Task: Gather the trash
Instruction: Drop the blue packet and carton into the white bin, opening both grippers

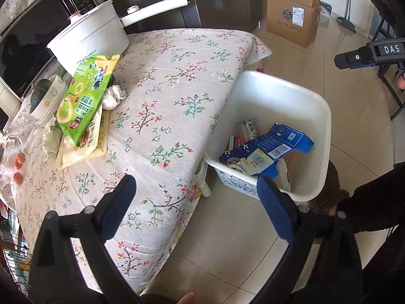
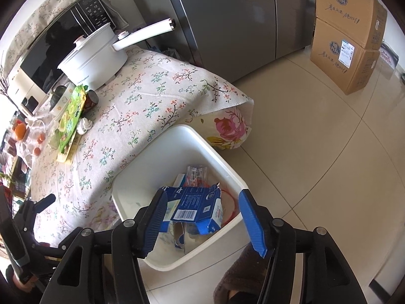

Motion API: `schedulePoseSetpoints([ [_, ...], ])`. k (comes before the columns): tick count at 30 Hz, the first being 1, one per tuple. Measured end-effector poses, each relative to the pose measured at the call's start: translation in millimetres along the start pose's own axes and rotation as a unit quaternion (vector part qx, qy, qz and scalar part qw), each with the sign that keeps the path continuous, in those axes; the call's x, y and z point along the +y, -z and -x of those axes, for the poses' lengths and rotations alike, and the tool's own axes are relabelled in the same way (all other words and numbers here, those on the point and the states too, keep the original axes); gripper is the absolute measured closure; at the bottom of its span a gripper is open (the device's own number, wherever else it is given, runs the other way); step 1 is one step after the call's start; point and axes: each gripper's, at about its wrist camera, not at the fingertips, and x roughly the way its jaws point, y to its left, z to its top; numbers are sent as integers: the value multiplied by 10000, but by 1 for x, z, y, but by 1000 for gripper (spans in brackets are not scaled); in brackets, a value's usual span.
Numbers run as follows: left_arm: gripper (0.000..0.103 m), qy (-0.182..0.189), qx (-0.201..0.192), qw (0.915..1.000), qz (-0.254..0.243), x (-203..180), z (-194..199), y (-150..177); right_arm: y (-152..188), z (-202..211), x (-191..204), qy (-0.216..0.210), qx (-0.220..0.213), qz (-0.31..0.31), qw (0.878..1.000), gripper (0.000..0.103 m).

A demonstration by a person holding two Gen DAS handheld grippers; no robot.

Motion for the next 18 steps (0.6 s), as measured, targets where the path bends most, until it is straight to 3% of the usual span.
schedulePoseSetpoints([
  [18,7,-418,-71,9946,949,85,6,0,-28,-12,65,36,-152,447,9989,23],
])
